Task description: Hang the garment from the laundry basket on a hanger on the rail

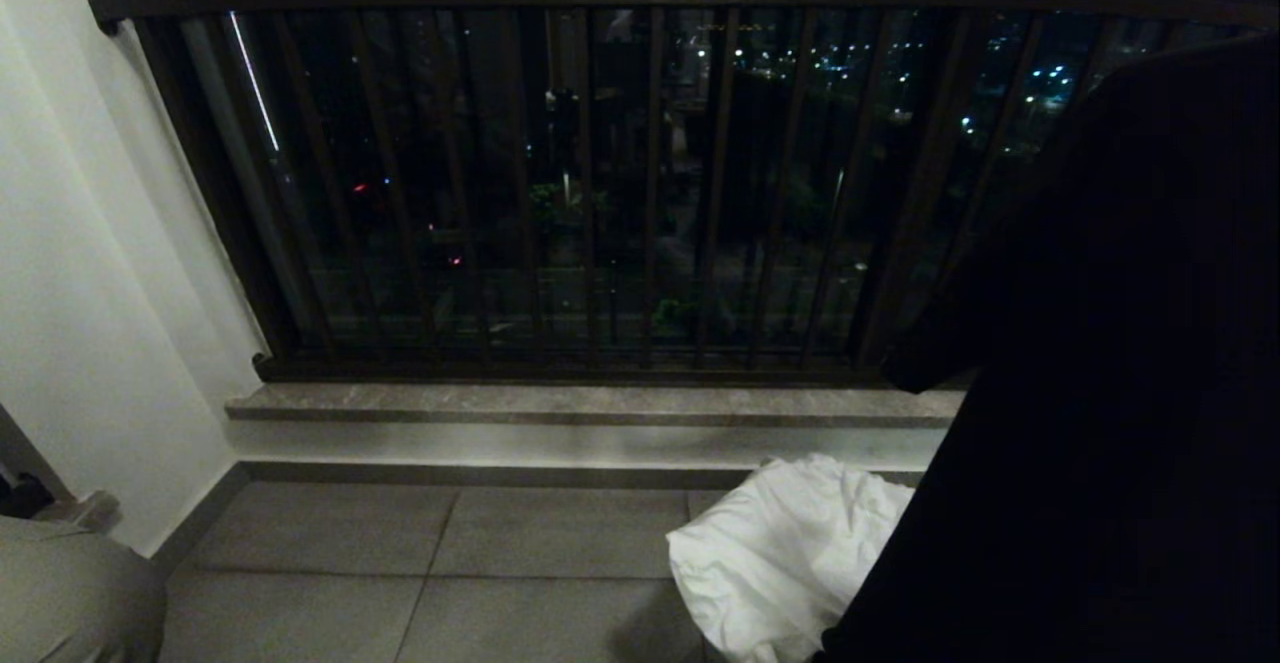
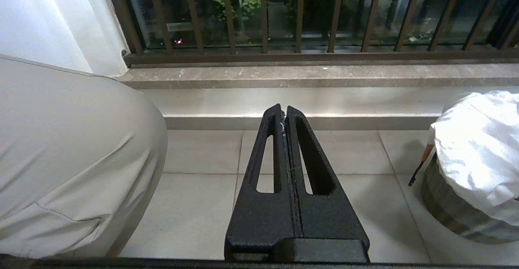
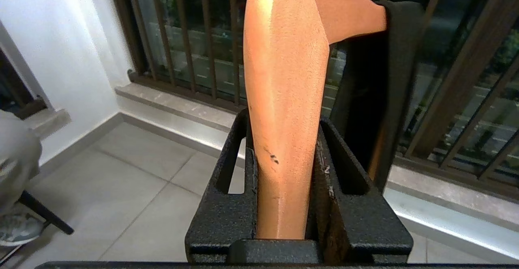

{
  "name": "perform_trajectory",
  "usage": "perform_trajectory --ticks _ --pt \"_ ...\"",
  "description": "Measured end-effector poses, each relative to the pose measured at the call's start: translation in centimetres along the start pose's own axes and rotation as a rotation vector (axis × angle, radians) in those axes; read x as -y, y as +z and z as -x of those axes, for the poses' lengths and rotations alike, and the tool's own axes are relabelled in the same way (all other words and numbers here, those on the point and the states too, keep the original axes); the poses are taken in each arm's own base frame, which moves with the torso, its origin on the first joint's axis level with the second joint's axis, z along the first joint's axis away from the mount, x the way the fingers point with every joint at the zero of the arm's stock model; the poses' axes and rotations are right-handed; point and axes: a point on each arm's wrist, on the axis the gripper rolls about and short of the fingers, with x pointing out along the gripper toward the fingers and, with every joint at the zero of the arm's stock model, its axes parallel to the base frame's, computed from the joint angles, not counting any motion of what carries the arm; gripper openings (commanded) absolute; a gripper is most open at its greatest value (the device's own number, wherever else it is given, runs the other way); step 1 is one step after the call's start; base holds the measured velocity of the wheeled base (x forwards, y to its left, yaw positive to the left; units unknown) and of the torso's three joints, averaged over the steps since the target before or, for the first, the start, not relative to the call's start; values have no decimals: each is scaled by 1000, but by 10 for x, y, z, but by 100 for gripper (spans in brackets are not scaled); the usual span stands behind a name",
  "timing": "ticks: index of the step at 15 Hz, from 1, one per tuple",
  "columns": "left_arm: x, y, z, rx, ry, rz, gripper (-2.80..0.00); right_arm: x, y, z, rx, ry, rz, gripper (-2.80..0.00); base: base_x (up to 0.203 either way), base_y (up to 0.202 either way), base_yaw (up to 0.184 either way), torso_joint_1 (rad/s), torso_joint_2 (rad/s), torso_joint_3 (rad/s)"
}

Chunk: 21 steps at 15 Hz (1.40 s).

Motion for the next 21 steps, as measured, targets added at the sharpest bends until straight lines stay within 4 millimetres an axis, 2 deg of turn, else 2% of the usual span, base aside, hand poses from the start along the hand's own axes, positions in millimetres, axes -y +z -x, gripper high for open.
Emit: perform_trajectory --ticks 12,21 --pt "0 0 0 0 0 4 -280 0 -2 -2 0 0 -18 -280 0 0 0 1 -4 -1" --pt "0 0 0 0 0 5 -280 0 0 -2 20 0 -17 -280 0 0 0 103 -403 -306"
